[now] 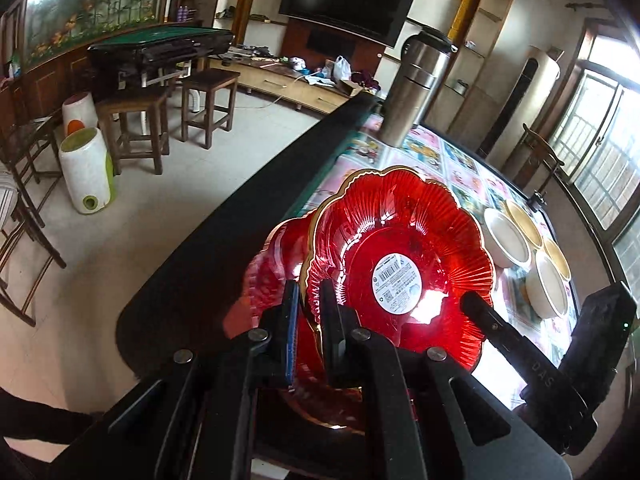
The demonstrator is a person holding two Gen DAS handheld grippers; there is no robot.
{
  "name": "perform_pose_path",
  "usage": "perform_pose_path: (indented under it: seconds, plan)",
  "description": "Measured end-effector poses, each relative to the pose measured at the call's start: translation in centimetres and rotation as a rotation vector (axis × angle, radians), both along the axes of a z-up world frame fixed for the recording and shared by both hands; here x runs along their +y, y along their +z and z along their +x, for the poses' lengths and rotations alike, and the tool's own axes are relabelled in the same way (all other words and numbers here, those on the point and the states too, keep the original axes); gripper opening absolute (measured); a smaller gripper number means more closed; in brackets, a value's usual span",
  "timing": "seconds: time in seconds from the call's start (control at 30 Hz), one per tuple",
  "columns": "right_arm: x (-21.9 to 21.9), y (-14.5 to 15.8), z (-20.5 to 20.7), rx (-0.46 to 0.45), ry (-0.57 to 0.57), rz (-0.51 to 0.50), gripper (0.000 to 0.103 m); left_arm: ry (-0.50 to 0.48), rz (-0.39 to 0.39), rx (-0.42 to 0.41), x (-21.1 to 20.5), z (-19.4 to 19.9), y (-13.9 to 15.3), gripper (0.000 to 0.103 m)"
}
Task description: Organize plates and bowls
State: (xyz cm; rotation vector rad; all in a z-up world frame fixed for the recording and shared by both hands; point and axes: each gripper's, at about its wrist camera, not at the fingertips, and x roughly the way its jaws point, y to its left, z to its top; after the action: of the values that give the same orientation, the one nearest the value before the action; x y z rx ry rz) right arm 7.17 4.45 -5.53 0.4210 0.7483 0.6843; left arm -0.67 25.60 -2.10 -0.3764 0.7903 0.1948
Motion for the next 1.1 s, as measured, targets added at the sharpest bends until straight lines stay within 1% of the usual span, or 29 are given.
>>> perform_pose_path:
  seconds: [0.17, 0.3, 0.47, 0.67, 0.83, 0.93, 0.97, 1.1]
  plan:
    - [1.7, 0.3, -1.3, -0.044, 0.0, -0.077, 0.009, -0.003, 0.015, 0.028, 0.5, 0.1, -1.1, 0.008]
    - [2.4, -0.1, -1.8, -0.033, -0.005, -0.129, 0.009, -0.007, 0.04, 0.066, 0.5, 0.3, -2.0, 0.008]
    - [3.1, -0.7, -1.9, -0.022, -0.009, -0.176, 0.009, -0.01, 0.058, 0.089, 0.5, 0.4, -2.5, 0.008]
    - [3.2, -1.2, -1.8, -0.016, -0.018, -0.211, 0.01, -0.024, 0.111, 0.112, -0.3, 0.7, -2.7, 0.009]
    - [3.4, -1.3, -1.7, -0.028, -0.028, -0.257, 0.013, -0.024, 0.187, 0.133, -1.6, 1.1, -2.8, 0.009]
    - [3.5, -1.2, -1.7, -0.045, -0.045, -0.289, 0.02, -0.013, 0.233, 0.124, -1.9, 0.9, -2.6, 0.009]
    - [3.5, -1.2, -1.7, -0.039, -0.041, -0.291, 0.02, -0.01, 0.245, 0.122, -1.9, 0.8, -2.5, 0.009]
    - [3.5, -1.3, -1.5, -0.028, -0.036, -0.299, 0.02, -0.005, 0.251, 0.121, -1.8, 0.7, -2.3, 0.009]
